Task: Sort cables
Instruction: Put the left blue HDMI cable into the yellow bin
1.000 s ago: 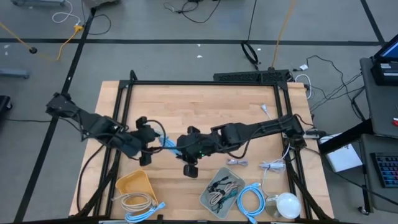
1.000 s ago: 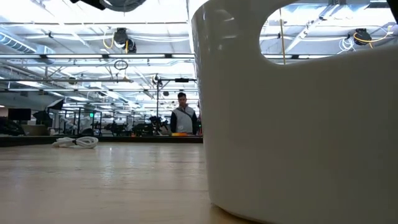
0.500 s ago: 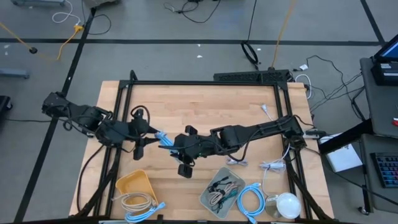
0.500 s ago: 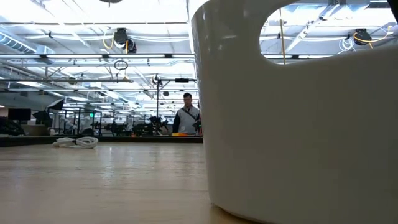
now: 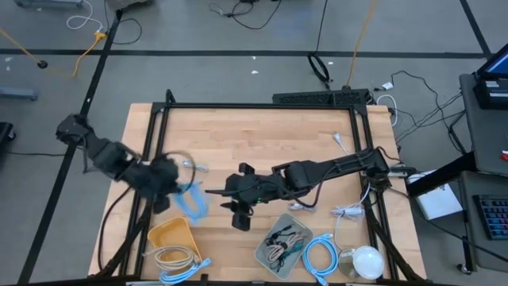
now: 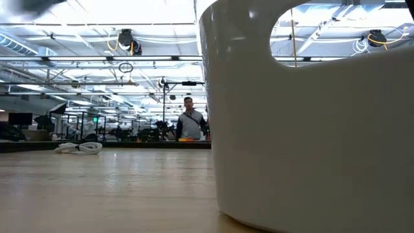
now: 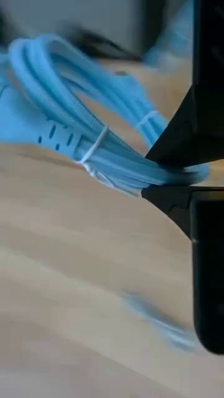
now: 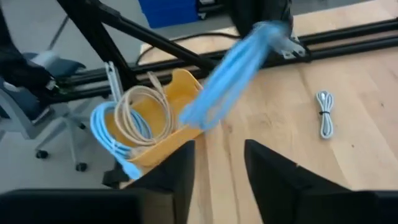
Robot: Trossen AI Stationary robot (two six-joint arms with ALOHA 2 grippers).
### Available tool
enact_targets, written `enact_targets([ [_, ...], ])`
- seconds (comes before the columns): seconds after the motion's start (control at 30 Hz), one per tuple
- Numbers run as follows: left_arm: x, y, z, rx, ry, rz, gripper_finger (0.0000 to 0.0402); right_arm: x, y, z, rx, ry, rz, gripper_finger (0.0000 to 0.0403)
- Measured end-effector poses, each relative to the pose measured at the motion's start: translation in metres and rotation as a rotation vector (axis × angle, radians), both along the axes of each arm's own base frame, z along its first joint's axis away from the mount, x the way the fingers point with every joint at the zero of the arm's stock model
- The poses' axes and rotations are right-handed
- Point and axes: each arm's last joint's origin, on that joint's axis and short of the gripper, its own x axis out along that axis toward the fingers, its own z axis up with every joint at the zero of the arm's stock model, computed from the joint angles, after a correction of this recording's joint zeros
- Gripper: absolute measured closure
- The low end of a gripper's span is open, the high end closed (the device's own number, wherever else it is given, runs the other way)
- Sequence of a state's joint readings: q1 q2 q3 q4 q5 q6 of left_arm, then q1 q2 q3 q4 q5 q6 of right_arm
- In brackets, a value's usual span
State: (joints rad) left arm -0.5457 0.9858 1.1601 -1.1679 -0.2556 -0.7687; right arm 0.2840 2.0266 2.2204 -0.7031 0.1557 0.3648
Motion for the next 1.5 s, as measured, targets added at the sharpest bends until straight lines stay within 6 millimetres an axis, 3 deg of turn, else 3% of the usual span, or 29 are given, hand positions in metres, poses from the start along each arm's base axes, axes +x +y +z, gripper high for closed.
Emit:
enact_targets([
  [0.2, -0.025, -0.016, -0.004, -0.091, 0.116, 0.083, 0.037, -0.012, 0.007, 0.014, 0.014, -0.031, 0.007, 0.0239],
  [0.33, -0.033, -0.038, 0.0, -0.271, 0.169, -0.088, 0.037, -0.015, 0.007, 0.016, -0.006, -0.032, 0.003, 0.0242],
  [0.43, -0.034, -0.056, 0.01, -0.413, 0.109, -0.253, 0.037, -0.013, 0.007, 0.015, -0.008, -0.03, 0.004, 0.0248],
  [0.6, -0.036, -0.066, 0.017, -0.57, 0.159, -0.406, 0.037, -0.013, 0.007, 0.017, -0.005, -0.052, 0.005, 0.025],
  [0.77, -0.031, -0.074, -0.006, -0.63, 0.369, -0.471, 0.037, -0.01, 0.007, 0.021, 0.007, -0.1, 0.007, 0.0248],
  [0.97, -0.012, -0.087, -0.065, -0.673, 0.544, -0.56, 0.037, -0.009, 0.008, 0.023, 0.014, -0.122, 0.006, 0.0248],
  [1.17, 0.004, -0.079, -0.095, -0.723, 0.46, -0.607, 0.037, -0.01, 0.009, 0.023, 0.024, -0.119, 0.004, 0.0248],
  [1.5, 0.025, -0.039, -0.106, -0.606, 0.356, -0.588, 0.037, -0.01, 0.012, 0.024, 0.053, -0.134, -0.003, 0.0248],
])
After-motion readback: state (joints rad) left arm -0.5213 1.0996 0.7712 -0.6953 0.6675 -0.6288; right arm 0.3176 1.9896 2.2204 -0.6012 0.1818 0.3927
